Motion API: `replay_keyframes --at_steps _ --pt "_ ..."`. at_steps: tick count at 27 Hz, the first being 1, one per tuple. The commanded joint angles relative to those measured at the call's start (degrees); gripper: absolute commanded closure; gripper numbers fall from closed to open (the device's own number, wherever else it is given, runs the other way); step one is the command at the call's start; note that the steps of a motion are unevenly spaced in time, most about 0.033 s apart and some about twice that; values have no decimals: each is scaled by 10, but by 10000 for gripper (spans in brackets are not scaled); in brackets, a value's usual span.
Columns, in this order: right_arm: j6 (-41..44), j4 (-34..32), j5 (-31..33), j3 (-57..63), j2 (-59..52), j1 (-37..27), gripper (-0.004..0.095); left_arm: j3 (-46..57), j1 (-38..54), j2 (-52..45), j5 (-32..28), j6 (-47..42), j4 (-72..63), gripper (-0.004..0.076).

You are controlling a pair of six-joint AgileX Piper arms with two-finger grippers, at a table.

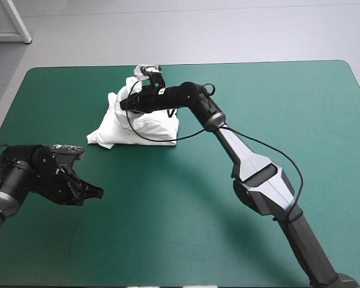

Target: Fold the cloth

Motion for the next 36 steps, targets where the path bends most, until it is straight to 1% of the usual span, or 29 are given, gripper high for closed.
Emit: replay_keyframes --at_steps 1,2,3,4,5,7,10,11,14,15,17,18,19,22,25,27,29,31,32,33,34,35,36 --pt "-3 30 -11 -70 -18 9 320 -6 0 -24 -2 -5 -7 733" --pt "-1 14 -13 -71 -17 8 138 -6 0 -27 -2 -4 -7 733" --pt "6 0 -13 -71 -19 8 49 -6 0 -28 -4 -3 -7 733" --pt "23 -23 -11 -71 -21 8 -9 -6 0 -29 -4 -1 -7 733" --pt "46 -43 -4 -73 -26 6 -30 -6 0 -31 -7 0 -7 733" --pt "77 -74 20 -75 -34 -1 -2 -6 0 -32 -8 4 -8 733" --pt "121 -132 78 -79 -49 -12 80 -6 0 -32 -9 6 -9 733" --pt "142 -165 102 -84 -54 -19 108 -6 0 -32 -9 6 -9 733" --pt "186 -234 151 -97 -57 -32 180 -6 0 -32 -10 6 -9 733" --pt "202 -260 170 -99 -57 -37 187 -6 0 -32 -11 6 -9 733" --pt "231 -317 231 -99 -57 -48 187 -6 0 -32 -15 6 -9 733" --pt "245 -329 231 -93 -57 -53 187 -6 0 -32 -18 6 -9 733" --pt "257 -327 231 -86 -57 -60 187 -6 0 -32 -21 6 -9 733" --pt "258 -284 230 -69 -55 -72 187 -6 0 -32 -22 6 -12 733" --pt "269 -286 230 -37 -55 -73 188 -6 0 -32 -22 6 -9 733" --pt "271 -273 230 -6 -55 -73 189 -6 0 -32 -22 6 -9 733" --pt "242 -240 221 33 -53 -68 191 -6 0 -32 -26 9 -11 733" --pt "230 -219 213 50 -50 -60 197 -6 0 -32 -28 9 -11 733" --pt "229 -219 212 51 -46 -57 210 -6 0 -32 -30 9 -11 733" --pt "229 -218 206 51 -41 -51 264 -6 0 -32 -31 9 -11 733" --pt "225 -218 202 51 -40 -46 296 -6 0 -32 -31 9 -11 733" --pt "223 -216 191 51 -40 -37 398 -6 0 -32 -31 9 -11 733" --pt "222 -216 186 51 -40 -34 448 -6 0 -32 -31 9 -11 733"
